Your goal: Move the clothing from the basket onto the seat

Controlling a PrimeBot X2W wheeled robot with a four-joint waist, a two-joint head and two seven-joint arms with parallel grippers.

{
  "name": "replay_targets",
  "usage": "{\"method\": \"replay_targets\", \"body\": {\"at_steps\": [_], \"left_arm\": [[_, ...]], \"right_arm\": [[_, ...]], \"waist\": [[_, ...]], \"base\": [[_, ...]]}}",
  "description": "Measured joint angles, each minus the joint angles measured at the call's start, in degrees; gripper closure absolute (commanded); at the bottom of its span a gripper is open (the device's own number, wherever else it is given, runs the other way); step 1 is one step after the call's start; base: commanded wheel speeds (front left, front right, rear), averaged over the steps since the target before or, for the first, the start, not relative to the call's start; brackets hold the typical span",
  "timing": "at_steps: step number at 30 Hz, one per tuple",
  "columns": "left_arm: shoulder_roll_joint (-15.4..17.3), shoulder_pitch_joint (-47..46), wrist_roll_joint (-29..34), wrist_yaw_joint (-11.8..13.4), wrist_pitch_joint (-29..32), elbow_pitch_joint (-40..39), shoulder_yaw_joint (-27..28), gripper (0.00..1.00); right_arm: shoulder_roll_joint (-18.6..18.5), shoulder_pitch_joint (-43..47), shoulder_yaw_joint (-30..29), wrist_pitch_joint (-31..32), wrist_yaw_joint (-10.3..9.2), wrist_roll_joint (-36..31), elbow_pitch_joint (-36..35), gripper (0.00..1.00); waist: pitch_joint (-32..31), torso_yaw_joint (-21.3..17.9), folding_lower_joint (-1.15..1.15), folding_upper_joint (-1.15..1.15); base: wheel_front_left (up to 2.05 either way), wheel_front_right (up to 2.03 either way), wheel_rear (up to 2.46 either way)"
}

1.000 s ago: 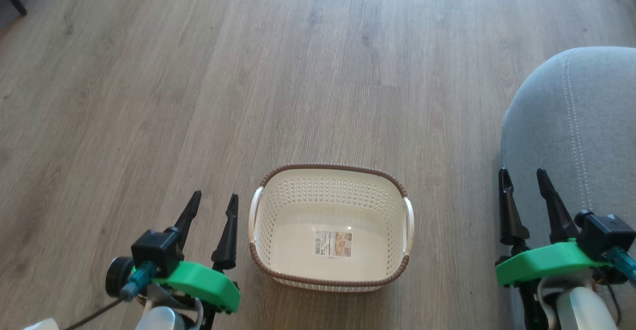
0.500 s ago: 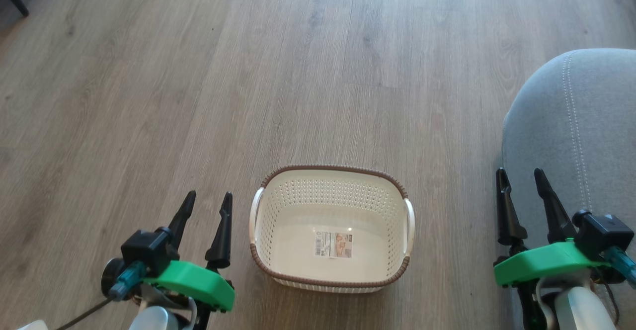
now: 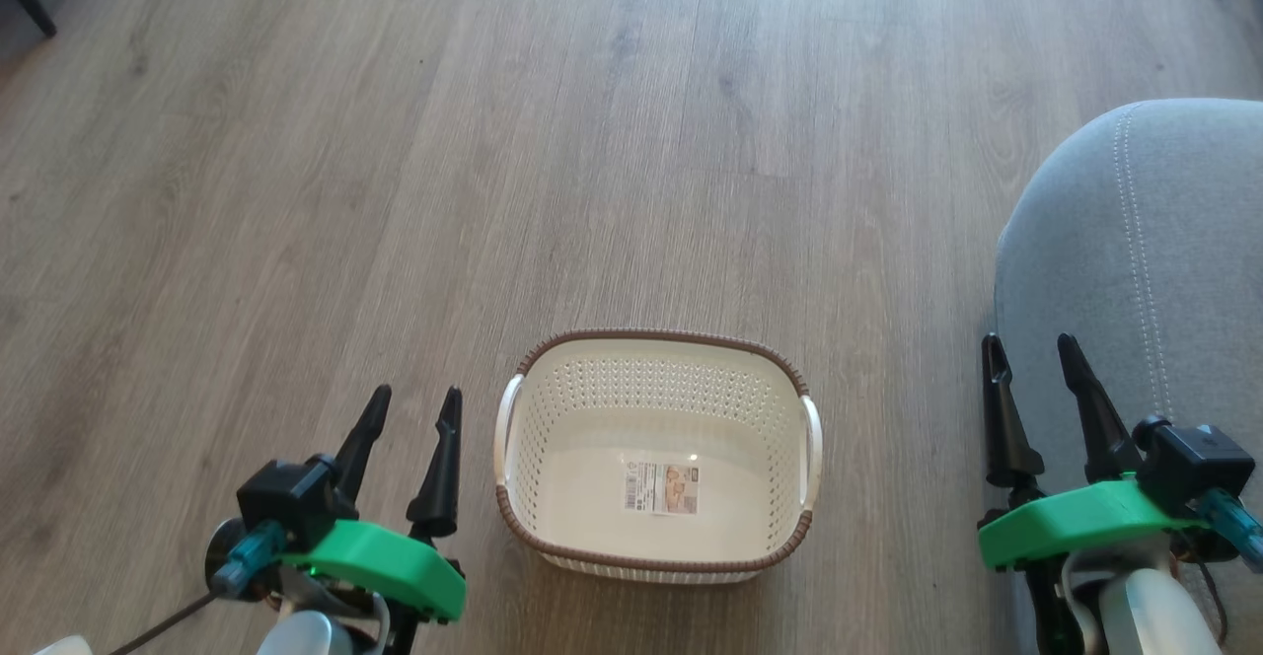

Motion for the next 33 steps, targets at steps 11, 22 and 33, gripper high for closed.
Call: {"method": "replay_targets", "body": {"at_steps": [11,22,33], "left_arm": [[0.02,3.08,-1.38,0.01,0.45,5.24,-0.05,1.0],[0.21,3.18,-8.17,-0.07,2.05,5.17,0.27,1.0],[0.25,2.87,-14.96,-0.52,3.55,5.14,1.14,1.0]], "right_arm": [[0.59,2.15,-0.02,0.35,0.0,0.94,5.13,1.0],[0.59,2.29,-0.2,2.29,0.0,7.62,5.13,1.0],[0.58,2.22,-0.54,4.11,0.0,14.39,5.13,1.0]], "waist": [[-0.23,-0.11,0.0,0.0],[-0.43,-1.05,0.0,0.0],[-0.64,-1.99,0.0,0.0]], "base": [[0.0,0.0,0.0],[0.0,0.0,0.0],[0.0,0.0,0.0]]}}
